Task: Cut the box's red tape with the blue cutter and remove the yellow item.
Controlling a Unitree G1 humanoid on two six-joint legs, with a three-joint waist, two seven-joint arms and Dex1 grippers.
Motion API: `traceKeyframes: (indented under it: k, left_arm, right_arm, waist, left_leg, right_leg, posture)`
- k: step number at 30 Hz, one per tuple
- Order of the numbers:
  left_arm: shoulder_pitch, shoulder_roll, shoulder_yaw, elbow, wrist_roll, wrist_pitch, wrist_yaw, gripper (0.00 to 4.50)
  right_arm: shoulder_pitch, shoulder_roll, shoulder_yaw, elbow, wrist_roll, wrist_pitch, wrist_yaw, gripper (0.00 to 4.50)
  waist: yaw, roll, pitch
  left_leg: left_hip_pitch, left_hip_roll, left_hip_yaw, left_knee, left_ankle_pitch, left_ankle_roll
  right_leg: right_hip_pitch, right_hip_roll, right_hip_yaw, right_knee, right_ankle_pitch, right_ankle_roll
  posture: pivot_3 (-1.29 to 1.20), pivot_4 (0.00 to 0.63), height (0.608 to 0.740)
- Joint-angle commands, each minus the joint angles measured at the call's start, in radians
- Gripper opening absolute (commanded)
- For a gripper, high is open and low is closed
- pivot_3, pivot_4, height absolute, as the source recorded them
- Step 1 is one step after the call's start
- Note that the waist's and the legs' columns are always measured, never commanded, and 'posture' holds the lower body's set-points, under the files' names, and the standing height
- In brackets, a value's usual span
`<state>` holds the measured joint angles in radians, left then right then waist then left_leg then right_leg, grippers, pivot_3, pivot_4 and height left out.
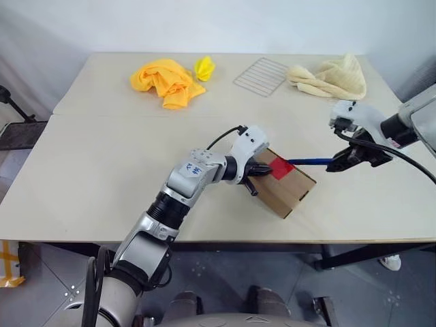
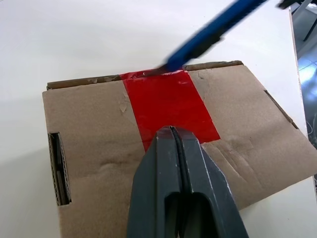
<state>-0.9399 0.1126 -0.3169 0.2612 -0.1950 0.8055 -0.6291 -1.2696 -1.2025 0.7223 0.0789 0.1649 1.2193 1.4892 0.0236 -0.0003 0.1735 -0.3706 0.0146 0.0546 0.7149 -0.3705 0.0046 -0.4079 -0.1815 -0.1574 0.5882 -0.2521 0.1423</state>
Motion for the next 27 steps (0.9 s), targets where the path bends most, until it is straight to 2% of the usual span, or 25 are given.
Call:
traceKeyframes:
  k: [1,10,15,21,25,27]
  left_arm:
    - [0.021,0.007,-0.016,0.059,0.044,0.022,0.028,0.00]
    - [0.015,0.004,-0.008,0.079,0.048,0.013,0.036,0.00]
    - [0.012,0.008,-0.006,0.091,0.050,0.006,0.033,0.00]
    - [0.007,0.019,-0.023,0.108,0.057,-0.005,0.017,0.00]
    - [-0.005,0.024,-0.032,0.125,0.057,-0.013,0.004,0.00]
    - [-0.015,0.022,-0.038,0.138,0.059,-0.021,-0.005,0.00]
  right_arm:
    - [0.005,-0.039,0.005,-0.041,-0.020,-0.011,0.065,0.16]
    - [0.044,-0.132,-0.007,-0.108,-0.032,-0.031,0.124,0.16]
    - [0.074,-0.182,-0.080,-0.142,0.006,-0.004,0.119,0.16]
    - [0.187,-0.250,-0.395,-0.158,0.140,0.049,0.010,0.16]
    - [0.263,-0.219,-0.612,-0.156,0.189,0.099,-0.107,0.16]
    - [0.368,-0.179,-0.747,-0.171,0.187,0.108,-0.203,0.16]
  waist:
    - [0.000,0.000,0.000]
    - [0.001,0.000,0.000]
    - [0.000,0.000,0.000]
    - [0.003,0.000,0.000]
    - [0.002,0.000,0.000]
    - [0.002,0.000,0.000]
  left_leg:
    - [0.000,0.000,0.000,0.000,0.000,0.000]
    - [0.000,0.000,0.000,0.000,0.000,0.000]
    - [0.000,0.000,0.000,0.000,0.000,0.000]
    - [0.000,0.000,-0.001,0.000,0.000,0.000]
    - [0.001,0.000,0.000,0.001,0.000,0.000]
    - [0.001,0.001,-0.001,0.001,0.000,0.000]
  right_leg:
    - [0.000,0.000,0.000,0.000,0.000,0.000]
    - [0.000,0.000,0.000,0.000,0.000,0.000]
    - [0.000,0.000,0.000,0.000,0.000,0.000]
    - [0.000,0.000,0.000,0.000,0.000,0.000]
    - [0.001,0.000,0.000,0.000,0.000,0.000]
    - [0.001,0.000,0.000,0.000,0.001,-0.001]
  posture:
    - [0.00,0.150,0.740]
    - [0.00,0.150,0.740]
    - [0.00,0.150,0.740]
    - [0.00,0.150,0.740]
    - [0.00,0.150,0.740]
    - [0.00,0.150,0.740]
